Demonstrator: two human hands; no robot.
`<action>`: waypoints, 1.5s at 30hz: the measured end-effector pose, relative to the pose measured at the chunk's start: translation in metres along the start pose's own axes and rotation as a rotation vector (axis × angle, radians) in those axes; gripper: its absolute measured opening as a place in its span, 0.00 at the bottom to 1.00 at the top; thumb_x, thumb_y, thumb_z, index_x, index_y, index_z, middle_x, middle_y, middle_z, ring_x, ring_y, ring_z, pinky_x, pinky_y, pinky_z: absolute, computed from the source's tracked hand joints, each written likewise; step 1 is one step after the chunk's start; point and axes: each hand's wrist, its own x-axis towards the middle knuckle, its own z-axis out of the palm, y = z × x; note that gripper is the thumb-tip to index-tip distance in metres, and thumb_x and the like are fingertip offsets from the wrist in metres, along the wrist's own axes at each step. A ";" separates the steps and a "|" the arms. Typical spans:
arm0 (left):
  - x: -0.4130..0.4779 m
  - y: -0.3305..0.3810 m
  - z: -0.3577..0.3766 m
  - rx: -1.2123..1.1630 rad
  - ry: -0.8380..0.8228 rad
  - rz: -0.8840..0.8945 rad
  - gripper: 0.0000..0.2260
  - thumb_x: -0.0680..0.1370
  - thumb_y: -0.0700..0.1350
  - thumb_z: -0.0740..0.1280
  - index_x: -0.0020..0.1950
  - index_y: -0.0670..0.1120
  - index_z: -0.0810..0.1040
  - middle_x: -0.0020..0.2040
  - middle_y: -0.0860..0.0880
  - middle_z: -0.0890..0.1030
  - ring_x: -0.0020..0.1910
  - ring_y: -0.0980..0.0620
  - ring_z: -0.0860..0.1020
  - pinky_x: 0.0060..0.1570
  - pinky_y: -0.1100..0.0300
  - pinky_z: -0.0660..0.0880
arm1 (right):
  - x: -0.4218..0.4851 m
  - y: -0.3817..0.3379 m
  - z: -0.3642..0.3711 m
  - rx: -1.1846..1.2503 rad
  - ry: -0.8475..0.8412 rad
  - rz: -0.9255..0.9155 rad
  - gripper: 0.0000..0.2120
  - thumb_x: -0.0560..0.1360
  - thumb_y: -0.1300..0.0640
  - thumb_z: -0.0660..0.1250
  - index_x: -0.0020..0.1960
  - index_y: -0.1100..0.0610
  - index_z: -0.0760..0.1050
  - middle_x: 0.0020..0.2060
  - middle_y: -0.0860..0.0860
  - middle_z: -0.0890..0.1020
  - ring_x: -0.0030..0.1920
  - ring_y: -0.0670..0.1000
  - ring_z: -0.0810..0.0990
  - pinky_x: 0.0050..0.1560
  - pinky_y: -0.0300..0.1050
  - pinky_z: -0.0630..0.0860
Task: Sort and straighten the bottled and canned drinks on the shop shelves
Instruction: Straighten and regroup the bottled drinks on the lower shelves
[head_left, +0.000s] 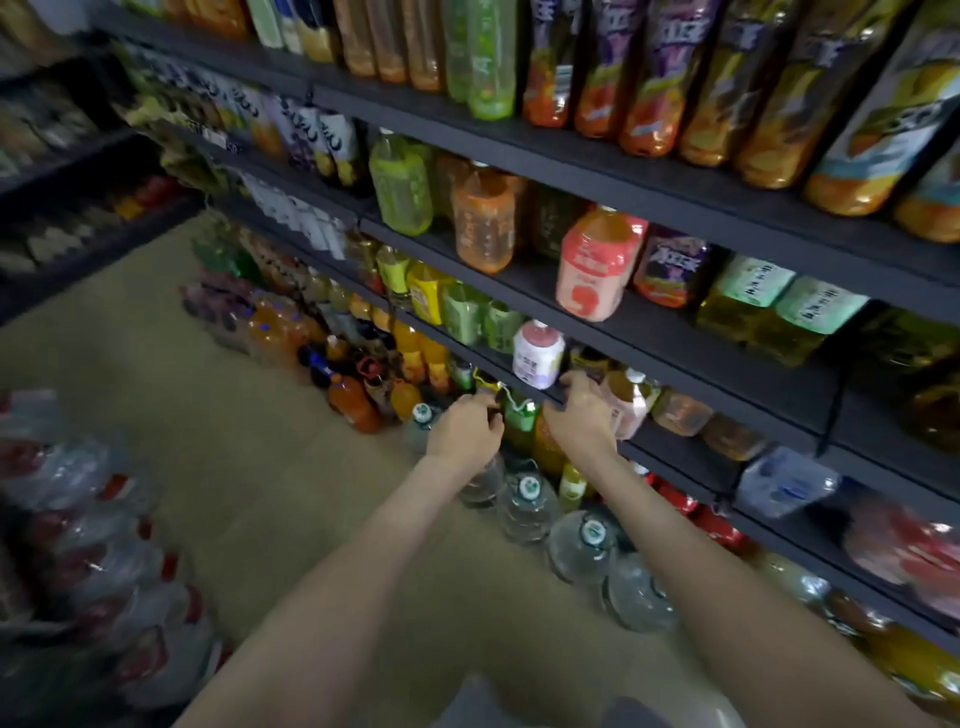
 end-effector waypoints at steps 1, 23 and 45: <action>0.011 -0.009 -0.011 -0.001 0.005 0.011 0.14 0.81 0.46 0.59 0.65 0.43 0.73 0.62 0.43 0.76 0.58 0.44 0.76 0.55 0.55 0.72 | 0.010 -0.011 0.008 0.024 0.008 0.007 0.19 0.76 0.61 0.64 0.66 0.61 0.67 0.63 0.59 0.72 0.61 0.60 0.73 0.50 0.45 0.68; 0.253 -0.107 -0.092 0.101 -0.161 0.135 0.13 0.81 0.48 0.58 0.64 0.44 0.71 0.51 0.43 0.79 0.45 0.44 0.80 0.31 0.58 0.70 | 0.202 -0.110 0.121 0.001 -0.009 0.121 0.20 0.76 0.61 0.64 0.66 0.62 0.66 0.61 0.62 0.72 0.60 0.63 0.73 0.55 0.55 0.72; 0.377 -0.167 0.080 0.067 -0.275 0.474 0.18 0.80 0.46 0.61 0.69 0.43 0.68 0.56 0.44 0.80 0.53 0.43 0.78 0.46 0.51 0.77 | 0.295 0.016 0.242 0.324 1.040 0.592 0.57 0.59 0.50 0.80 0.76 0.62 0.49 0.70 0.61 0.63 0.71 0.61 0.61 0.69 0.53 0.61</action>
